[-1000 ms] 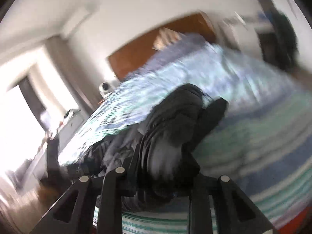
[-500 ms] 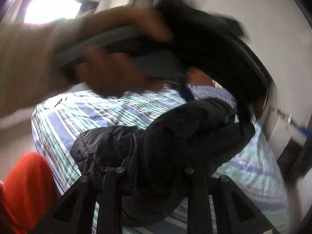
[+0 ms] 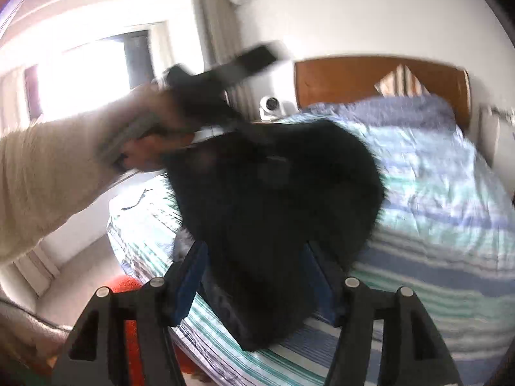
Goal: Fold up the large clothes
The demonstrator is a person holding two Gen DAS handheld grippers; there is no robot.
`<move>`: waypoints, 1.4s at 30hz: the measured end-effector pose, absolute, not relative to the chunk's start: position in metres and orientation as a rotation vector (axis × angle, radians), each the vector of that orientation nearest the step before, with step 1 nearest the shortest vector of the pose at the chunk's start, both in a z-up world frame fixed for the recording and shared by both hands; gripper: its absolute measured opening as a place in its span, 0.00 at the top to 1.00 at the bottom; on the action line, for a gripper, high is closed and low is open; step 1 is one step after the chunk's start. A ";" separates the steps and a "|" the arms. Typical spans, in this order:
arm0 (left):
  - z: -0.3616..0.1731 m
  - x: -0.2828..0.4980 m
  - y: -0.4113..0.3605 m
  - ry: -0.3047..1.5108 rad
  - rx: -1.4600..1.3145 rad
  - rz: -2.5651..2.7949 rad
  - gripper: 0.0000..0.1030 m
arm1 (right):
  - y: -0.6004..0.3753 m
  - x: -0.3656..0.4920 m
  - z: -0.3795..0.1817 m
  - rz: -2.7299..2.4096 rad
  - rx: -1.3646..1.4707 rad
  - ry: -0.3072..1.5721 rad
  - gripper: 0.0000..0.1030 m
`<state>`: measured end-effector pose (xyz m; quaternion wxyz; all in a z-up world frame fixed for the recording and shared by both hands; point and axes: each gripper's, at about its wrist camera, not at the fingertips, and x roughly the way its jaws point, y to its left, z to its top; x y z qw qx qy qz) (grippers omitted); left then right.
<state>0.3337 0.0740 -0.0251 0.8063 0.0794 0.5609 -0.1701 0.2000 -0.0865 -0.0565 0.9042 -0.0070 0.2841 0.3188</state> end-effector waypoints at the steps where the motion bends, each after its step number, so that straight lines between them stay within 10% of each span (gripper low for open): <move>1: -0.032 0.332 0.092 1.207 0.145 -0.349 0.64 | -0.085 0.207 -0.059 0.650 -0.013 0.607 0.39; 24: -0.174 0.292 0.253 1.166 -0.408 -0.345 0.43 | 0.046 0.290 -0.175 0.769 -0.050 0.968 0.52; 42: -0.164 0.273 0.238 1.091 -0.309 -0.244 0.42 | 0.040 0.327 -0.109 0.761 -0.066 0.933 0.52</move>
